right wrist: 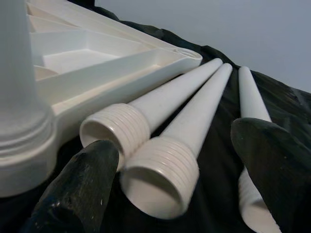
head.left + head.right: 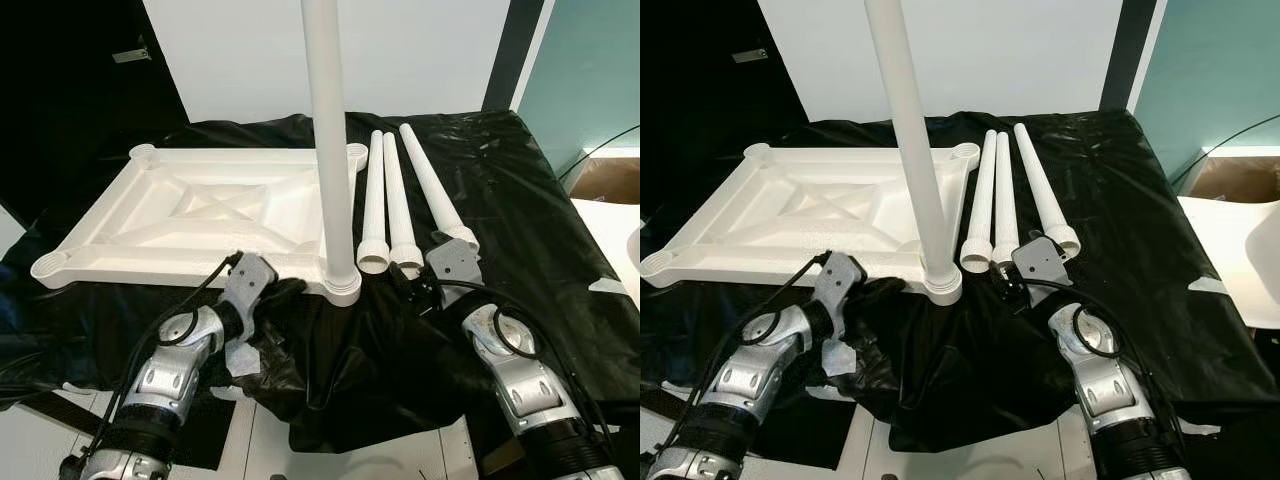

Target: Building children table

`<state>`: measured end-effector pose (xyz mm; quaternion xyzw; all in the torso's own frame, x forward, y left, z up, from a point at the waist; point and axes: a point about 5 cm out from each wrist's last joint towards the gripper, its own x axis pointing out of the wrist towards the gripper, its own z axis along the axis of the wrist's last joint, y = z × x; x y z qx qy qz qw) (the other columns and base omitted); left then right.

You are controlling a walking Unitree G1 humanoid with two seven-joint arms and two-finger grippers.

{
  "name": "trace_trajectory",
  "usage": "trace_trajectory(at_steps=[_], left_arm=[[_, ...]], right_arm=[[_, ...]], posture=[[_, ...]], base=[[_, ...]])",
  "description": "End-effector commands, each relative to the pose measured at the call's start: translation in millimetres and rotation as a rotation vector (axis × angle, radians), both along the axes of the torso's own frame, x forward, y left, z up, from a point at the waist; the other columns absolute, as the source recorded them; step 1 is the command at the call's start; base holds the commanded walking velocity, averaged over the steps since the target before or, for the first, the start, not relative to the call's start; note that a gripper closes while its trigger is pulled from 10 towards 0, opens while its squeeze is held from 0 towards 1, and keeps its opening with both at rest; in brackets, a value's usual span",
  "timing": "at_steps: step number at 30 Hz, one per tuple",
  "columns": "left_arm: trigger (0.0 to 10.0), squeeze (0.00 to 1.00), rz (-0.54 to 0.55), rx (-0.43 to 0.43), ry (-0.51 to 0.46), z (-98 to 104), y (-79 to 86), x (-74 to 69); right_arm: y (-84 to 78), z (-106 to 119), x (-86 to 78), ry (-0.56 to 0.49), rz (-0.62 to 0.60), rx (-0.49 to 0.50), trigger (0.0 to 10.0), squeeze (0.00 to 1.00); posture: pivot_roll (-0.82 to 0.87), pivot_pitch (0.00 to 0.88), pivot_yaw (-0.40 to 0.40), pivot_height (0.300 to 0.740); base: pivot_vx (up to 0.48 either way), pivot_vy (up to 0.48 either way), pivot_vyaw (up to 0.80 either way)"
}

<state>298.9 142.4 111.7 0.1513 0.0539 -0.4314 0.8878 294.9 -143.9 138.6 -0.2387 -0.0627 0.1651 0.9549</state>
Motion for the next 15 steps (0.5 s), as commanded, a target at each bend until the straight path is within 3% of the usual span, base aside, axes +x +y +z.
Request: trace_trajectory(at_steps=[1, 5, 6, 14, 15], left_arm=[[10.0, 0.00, 0.026, 0.049, -0.015, -2.2, 3.1, 3.4], [10.0, 0.00, 0.039, 0.090, -0.044, -1.2, 4.5, 10.9], [10.0, 1.00, 0.034, 0.094, -0.053, -0.2, 2.7, 14.2], [10.0, 1.00, 0.025, 0.063, -0.123, 16.4, -5.3, 24.3], [10.0, 0.18, 0.015, 0.090, -0.121, 15.6, -4.1, 24.9]], right_arm=[[2.1, -2.6, 1.1, 0.021, 0.012, 0.001, 10.0, 0.00], [4.0, -3.7, 0.3, 0.024, 0.019, 0.003, 10.0, 0.00], [4.5, -4.0, 0.2, 0.026, 0.021, 0.003, 10.0, 0.00], [5.5, -5.0, -0.3, 0.030, 0.020, 0.007, 10.0, 0.00], [5.9, -5.2, -0.4, 0.031, 0.020, 0.008, 10.0, 0.00]], posture=[[0.03, 0.000, 0.068, 0.740], [0.03, 0.000, 0.068, 0.740], [0.03, 0.000, 0.068, 0.740], [0.02, 0.000, 0.074, 0.740], [0.02, 0.000, 0.076, 0.740]], base=[[0.000, 0.000, 0.00], [0.000, 0.000, 0.00], [0.000, 0.000, 0.00], [0.000, 0.000, 0.00], [0.000, 0.000, 0.00]])
